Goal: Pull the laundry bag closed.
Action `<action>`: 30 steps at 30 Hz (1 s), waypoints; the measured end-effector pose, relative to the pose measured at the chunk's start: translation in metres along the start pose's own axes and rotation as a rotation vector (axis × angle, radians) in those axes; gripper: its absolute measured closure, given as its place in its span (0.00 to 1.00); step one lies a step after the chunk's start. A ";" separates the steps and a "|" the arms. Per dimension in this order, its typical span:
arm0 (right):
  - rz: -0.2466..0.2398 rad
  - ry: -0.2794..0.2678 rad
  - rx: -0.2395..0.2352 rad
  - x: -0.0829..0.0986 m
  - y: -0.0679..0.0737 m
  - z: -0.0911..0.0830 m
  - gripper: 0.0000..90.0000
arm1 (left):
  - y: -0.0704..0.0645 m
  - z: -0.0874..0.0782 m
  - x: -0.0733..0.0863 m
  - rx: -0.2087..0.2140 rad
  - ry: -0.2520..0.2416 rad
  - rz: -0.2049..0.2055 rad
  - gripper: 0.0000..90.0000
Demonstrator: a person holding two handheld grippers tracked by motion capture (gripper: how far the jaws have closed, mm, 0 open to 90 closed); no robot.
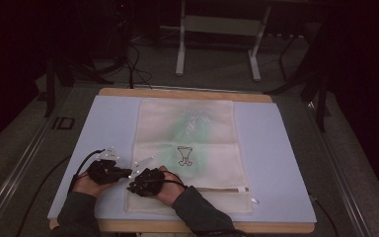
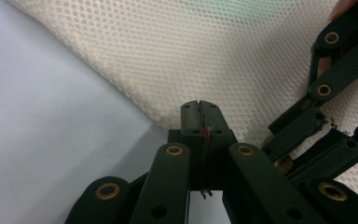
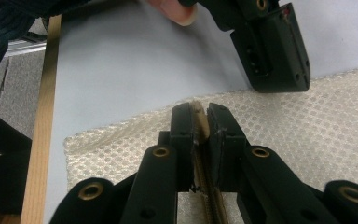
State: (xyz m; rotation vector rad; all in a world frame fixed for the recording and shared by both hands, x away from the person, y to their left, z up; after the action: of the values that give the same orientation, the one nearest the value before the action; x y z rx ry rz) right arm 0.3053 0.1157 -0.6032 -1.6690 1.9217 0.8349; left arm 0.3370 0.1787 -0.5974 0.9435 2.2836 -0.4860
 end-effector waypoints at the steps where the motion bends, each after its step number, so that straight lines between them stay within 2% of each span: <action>1: 0.001 0.001 0.001 0.000 0.000 0.000 0.90 | -0.002 0.000 0.000 0.006 -0.001 -0.003 1.00; 18: 0.000 -0.004 0.003 0.001 0.000 0.000 0.91 | -0.009 0.004 0.005 0.039 0.042 0.002 1.00; 23: -0.001 -0.011 0.005 0.001 0.000 0.000 0.91 | -0.011 0.003 0.007 0.063 0.046 -0.018 1.00; 30: -0.001 -0.009 0.009 0.002 0.001 0.000 0.91 | -0.011 0.004 0.008 0.057 0.066 -0.015 1.00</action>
State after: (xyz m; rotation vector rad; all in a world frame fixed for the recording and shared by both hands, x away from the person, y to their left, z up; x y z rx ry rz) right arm 0.3043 0.1145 -0.6040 -1.6580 1.9150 0.8306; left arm 0.3258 0.1729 -0.6044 0.9848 2.3489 -0.5364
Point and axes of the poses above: each handheld gripper's, and its own axes: z roughly forward along the jaws, x roughly out of its underside, y roughly to its left, the point moved 10 cm from there along z, roughly forward along the jaws, and after that the axes turned 6 degrees about -x, right-handed, at the moved point
